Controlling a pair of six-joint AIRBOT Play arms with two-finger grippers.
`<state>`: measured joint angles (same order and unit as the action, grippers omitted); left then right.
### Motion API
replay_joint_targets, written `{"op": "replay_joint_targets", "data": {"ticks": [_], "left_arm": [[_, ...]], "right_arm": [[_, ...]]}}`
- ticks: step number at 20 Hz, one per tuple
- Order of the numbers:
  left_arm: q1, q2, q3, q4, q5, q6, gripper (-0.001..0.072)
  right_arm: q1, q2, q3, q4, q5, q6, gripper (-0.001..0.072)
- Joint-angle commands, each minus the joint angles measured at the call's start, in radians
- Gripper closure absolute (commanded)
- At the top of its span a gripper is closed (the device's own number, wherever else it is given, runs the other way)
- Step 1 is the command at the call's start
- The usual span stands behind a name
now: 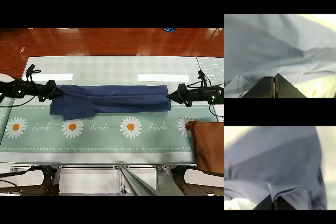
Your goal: Fold the shirts.
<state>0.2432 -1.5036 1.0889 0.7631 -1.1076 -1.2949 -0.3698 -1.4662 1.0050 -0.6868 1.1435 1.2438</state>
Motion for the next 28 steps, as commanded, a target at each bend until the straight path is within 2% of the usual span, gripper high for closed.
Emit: {"op": "replay_joint_targets", "data": {"ticks": [1, 6, 10, 11, 12, 13, 14, 16, 18, 19, 21, 23, 26, 28], "left_arm": [[-0.009, -0.148, 0.158, -0.002, -0.031, -0.019, 0.0684], [-0.01, -0.263, 0.31, -0.002, -0.046, -0.026, 0.0684], [-0.026, -0.312, 0.333, -0.002, -0.05, -0.013, 0.0678], [-0.035, -0.324, 0.333, -0.001, -0.065, -0.008, 0.0591], [-0.043, -0.333, 0.333, 0.0, -0.095, -0.007, 0.0355], [-0.045, -0.338, 0.333, 0.008, -0.125, -0.003, 0.0202], [-0.034, -0.337, 0.339, 0.045, -0.168, -0.005, 0.0198], [0.029, -0.331, 0.38, 0.149, -0.31, -0.094, 0.0199], [0.118, -0.285, 0.381, 0.197, -0.422, -0.096, 0.02], [0.173, -0.242, 0.369, 0.202, -0.426, -0.117, 0.02], [0.253, -0.127, 0.315, 0.195, -0.365, -0.112, 0.02], [0.283, 0.029, 0.192, 0.194, -0.224, -0.087, 0.02], [0.229, 0.309, -0.122, 0.106, 0.022, -0.024, 0.02], [0.148, 0.462, -0.319, 0.043, 0.135, 0.0, 0.02]], "right_arm": [[0.035, -0.111, 0.133, 0.013, -0.042, 0.034, 0.069], [0.035, -0.203, 0.242, 0.029, -0.065, 0.053, 0.0689], [0.035, -0.242, 0.248, 0.06, -0.091, 0.053, 0.0682], [0.035, -0.249, 0.248, 0.06, -0.1, 0.054, 0.0539], [0.035, -0.251, 0.248, 0.06, -0.105, 0.054, 0.0319], [0.035, -0.249, 0.248, 0.06, -0.103, 0.053, 0.0304], [0.024, -0.239, 0.251, 0.056, -0.085, 0.053, 0.0304], [-0.03, -0.209, 0.282, 0.056, -0.013, 0.081, 0.0304], [-0.113, -0.151, 0.308, 0.042, 0.055, 0.086, 0.0306], [-0.153, -0.103, 0.308, -0.021, 0.054, 0.09, 0.0306], [-0.197, -0.019, 0.293, -0.218, 0.021, 0.166, 0.0305], [-0.209, 0.019, 0.249, -0.312, -0.018, 0.207, 0.0305], [-0.198, -0.005, 0.15, -0.227, -0.075, 0.208, 0.0305], [-0.179, -0.049, 0.11, -0.149, -0.08, 0.181, 0.0304]]}}
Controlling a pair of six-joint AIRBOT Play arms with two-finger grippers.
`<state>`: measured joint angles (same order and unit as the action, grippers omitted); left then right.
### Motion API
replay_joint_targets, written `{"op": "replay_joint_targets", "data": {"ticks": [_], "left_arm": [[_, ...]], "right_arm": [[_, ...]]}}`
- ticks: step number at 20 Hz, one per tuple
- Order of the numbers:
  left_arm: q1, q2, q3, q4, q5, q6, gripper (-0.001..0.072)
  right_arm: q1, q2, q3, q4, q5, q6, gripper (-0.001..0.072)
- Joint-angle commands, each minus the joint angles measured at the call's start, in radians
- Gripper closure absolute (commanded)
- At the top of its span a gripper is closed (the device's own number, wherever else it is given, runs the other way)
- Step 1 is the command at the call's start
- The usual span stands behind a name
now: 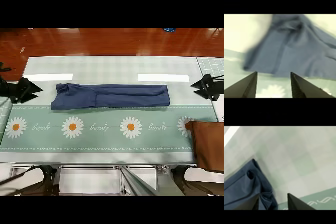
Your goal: Fold the shirts.
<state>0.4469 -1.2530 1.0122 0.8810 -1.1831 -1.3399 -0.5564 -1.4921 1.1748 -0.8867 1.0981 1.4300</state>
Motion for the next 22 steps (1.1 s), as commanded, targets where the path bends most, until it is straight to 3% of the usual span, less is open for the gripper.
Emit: {"op": "replay_joint_targets", "data": {"ticks": [1, 6, 14, 15, 16, 17, 18, 19, 20, 22], "left_arm": [[-0.101, 0.275, -0.32, -0.078, 0.251, 0.045, 0.0199], [-0.221, 0.351, -0.431, -0.078, 0.288, 0.046, 0.0199], [-0.229, 0.349, -0.43, -0.098, 0.293, 0.045, 0.0199], [-0.229, 0.349, -0.43, -0.111, 0.293, 0.046, 0.02], [-0.229, 0.349, -0.43, -0.121, 0.292, 0.045, 0.02], [-0.229, 0.349, -0.43, -0.126, 0.289, 0.045, 0.0201], [-0.229, 0.349, -0.43, -0.126, 0.28, 0.045, 0.0213], [-0.229, 0.349, -0.43, -0.126, 0.261, 0.046, 0.038], [-0.229, 0.349, -0.43, -0.127, 0.232, 0.064, 0.0693], [-0.257, 0.349, -0.427, -0.186, 0.201, 0.154, 0.0684]], "right_arm": [[0.024, -0.053, -0.061, 0.071, -0.021, -0.014, 0.0303], [0.111, -0.172, -0.06, 0.163, -0.018, -0.013, 0.0299], [0.256, -0.261, -0.056, 0.275, -0.055, -0.055, 0.0319], [0.279, -0.261, -0.045, 0.277, -0.06, -0.058, 0.0425], [0.301, -0.261, -0.023, 0.276, -0.052, -0.068, 0.0612], [0.317, -0.257, 0.004, 0.276, -0.029, -0.085, 0.0689], [0.323, -0.246, 0.032, 0.271, 0.003, -0.092, 0.0689], [0.323, -0.22, 0.047, 0.266, 0.03, -0.1, 0.0689], [0.322, -0.178, 0.049, 0.234, 0.047, -0.1, 0.0689], [0.32, -0.048, 0.048, 0.045, 0.098, -0.065, 0.0689]]}}
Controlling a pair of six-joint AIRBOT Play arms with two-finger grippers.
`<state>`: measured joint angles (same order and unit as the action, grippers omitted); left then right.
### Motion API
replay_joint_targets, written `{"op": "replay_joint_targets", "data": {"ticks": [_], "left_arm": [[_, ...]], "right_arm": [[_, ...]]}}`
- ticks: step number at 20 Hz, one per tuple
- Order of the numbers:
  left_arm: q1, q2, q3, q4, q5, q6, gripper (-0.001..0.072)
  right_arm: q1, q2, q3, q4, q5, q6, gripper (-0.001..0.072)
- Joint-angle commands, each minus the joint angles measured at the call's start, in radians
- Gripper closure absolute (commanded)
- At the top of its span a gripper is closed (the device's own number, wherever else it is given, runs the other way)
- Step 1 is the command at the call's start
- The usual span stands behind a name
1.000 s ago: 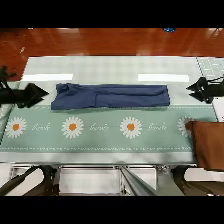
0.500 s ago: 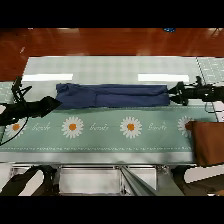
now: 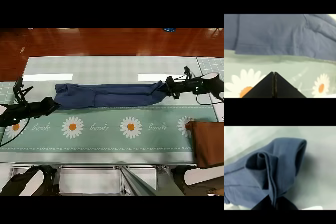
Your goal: Fold the shirts.
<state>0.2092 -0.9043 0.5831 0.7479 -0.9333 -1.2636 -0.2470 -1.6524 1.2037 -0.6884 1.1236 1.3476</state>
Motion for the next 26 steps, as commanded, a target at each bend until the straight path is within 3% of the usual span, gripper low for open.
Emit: {"op": "replay_joint_targets", "data": {"ticks": [1, 3, 7, 13, 18, 22, 26], "left_arm": [[-0.057, 0.0, 0.005, -0.099, -0.046, 0.114, 0.0685], [-0.175, -0.014, 0.027, -0.128, 0.011, 0.126, 0.0685], [-0.507, -0.188, 0.159, -0.124, 0.135, 0.073, 0.0685], [-0.818, -0.661, 0.605, -0.124, 0.052, -0.026, 0.0685], [-1.02, -0.942, 0.922, -0.124, -0.078, -0.122, 0.0685], [-1.133, -1.039, 1.006, -0.118, -0.206, -0.135, 0.0685], [-1.049, -0.999, 1.006, -0.05, -0.22, -0.137, 0.0685]], "right_arm": [[0.016, 0.187, 0.009, -0.246, 0.096, 0.038, 0.0689], [0.026, 0.375, -0.055, -0.354, 0.105, 0.066, 0.0689], [0.026, 0.781, -0.241, -0.344, 0.127, 0.088, 0.069], [0.026, 1.188, -0.364, -0.335, 0.233, 0.23, 0.0689], [0.026, 1.281, -0.364, -0.27, 0.274, 0.264, 0.0689], [0.026, 1.281, -0.364, -0.242, 0.257, 0.258, 0.0689], [0.026, 1.272, -0.364, -0.235, 0.257, 0.257, 0.0689]]}}
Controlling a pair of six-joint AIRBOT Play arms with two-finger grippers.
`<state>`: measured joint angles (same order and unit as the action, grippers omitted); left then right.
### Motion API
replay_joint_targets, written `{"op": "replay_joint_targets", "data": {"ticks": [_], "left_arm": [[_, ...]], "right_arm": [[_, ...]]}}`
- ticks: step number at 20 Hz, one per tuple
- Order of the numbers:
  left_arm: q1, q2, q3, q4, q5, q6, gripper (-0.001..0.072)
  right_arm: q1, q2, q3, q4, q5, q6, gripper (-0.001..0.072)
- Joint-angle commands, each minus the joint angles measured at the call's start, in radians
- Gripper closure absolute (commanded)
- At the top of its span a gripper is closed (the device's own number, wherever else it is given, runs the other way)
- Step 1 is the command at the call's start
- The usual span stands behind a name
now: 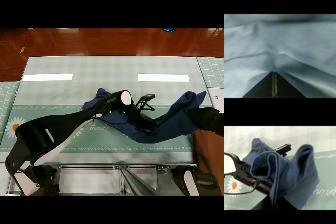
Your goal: Fold the shirts.
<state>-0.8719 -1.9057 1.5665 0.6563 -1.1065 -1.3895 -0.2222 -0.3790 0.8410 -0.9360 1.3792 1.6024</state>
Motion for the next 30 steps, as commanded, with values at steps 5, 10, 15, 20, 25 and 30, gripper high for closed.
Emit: {"op": "replay_joint_targets", "data": {"ticks": [5, 10, 15, 20, 25, 30], "left_arm": [[0.327, 0.195, -0.054, 0.164, -0.106, -0.019, 0.0685], [0.657, 0.574, -0.361, 0.235, -0.052, 0.029, 0.0685], [0.903, 0.969, -0.719, 0.235, -0.029, 0.073, 0.0684], [0.953, 1.204, -0.921, 0.234, -0.028, 0.087, 0.0684], [0.953, 1.225, -0.979, 0.234, -0.02, 0.084, 0.0684], [0.969, 1.216, -0.986, 0.235, 0.06, 0.098, 0.0684]], "right_arm": [[0.029, -0.107, -0.001, 0.109, -0.063, -0.028, 0.0689], [0.316, -0.341, 0.0, 0.18, -0.356, -0.047, 0.0689], [0.618, -0.768, 0.135, 0.196, -0.619, -0.054, 0.0689], [0.745, -1.18, 0.436, 0.256, -0.616, -0.071, 0.0689], [0.787, -1.365, 0.592, 0.355, -0.608, -0.074, 0.0562], [0.716, -1.342, 0.598, 0.349, -0.409, -0.082, 0.03]]}}
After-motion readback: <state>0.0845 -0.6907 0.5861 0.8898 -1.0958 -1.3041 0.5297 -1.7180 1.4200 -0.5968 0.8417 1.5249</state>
